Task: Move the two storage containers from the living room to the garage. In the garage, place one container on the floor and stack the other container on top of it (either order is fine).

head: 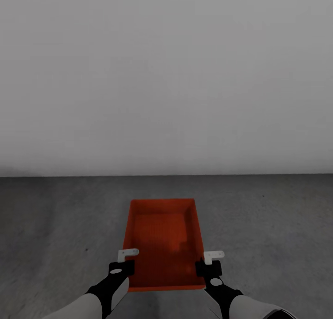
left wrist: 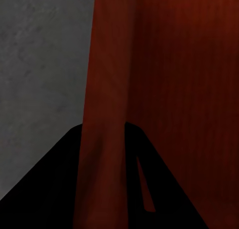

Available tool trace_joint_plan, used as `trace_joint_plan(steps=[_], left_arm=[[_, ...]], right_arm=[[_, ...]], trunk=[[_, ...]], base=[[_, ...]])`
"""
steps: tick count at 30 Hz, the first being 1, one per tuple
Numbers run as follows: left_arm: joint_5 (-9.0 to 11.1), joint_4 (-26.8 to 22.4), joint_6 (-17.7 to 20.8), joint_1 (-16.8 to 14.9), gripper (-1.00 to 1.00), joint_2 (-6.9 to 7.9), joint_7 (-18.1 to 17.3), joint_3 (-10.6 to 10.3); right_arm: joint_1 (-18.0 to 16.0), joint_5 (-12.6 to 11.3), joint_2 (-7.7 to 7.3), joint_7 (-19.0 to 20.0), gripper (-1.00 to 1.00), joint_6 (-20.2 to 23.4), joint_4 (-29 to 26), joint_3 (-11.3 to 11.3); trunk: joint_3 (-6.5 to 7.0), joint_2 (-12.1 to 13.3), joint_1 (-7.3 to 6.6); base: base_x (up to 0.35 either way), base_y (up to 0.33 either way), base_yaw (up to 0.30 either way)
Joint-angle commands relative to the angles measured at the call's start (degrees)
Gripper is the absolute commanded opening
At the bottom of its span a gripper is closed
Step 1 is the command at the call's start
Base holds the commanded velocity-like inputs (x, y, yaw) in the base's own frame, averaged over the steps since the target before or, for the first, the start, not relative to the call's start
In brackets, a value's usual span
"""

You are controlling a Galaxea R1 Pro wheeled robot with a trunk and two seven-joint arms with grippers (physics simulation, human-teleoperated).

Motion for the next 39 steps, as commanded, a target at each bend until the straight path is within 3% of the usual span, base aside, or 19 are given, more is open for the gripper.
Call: trace_joint_plan(steps=[1,39], left_arm=[[-0.2,-0.3,-0.1,0.0,-1.00,-0.03,0.3,0.2],[-0.2,-0.3,-0.1,0.0,-1.00,-0.03,0.3,0.2]], right_arm=[[-0.1,-2.5,0.00,-0.2,-1.00,0.7,0.3,-3.7],[-0.1,-2.5,0.00,-0.2,-1.00,0.7,0.3,-3.7]], trunk=[[-0.22,-0.4,0.22],[-7.04,-15.7,8.57]], base=[[0.000,0.000,0.000],[0.000,0.000,0.000]])
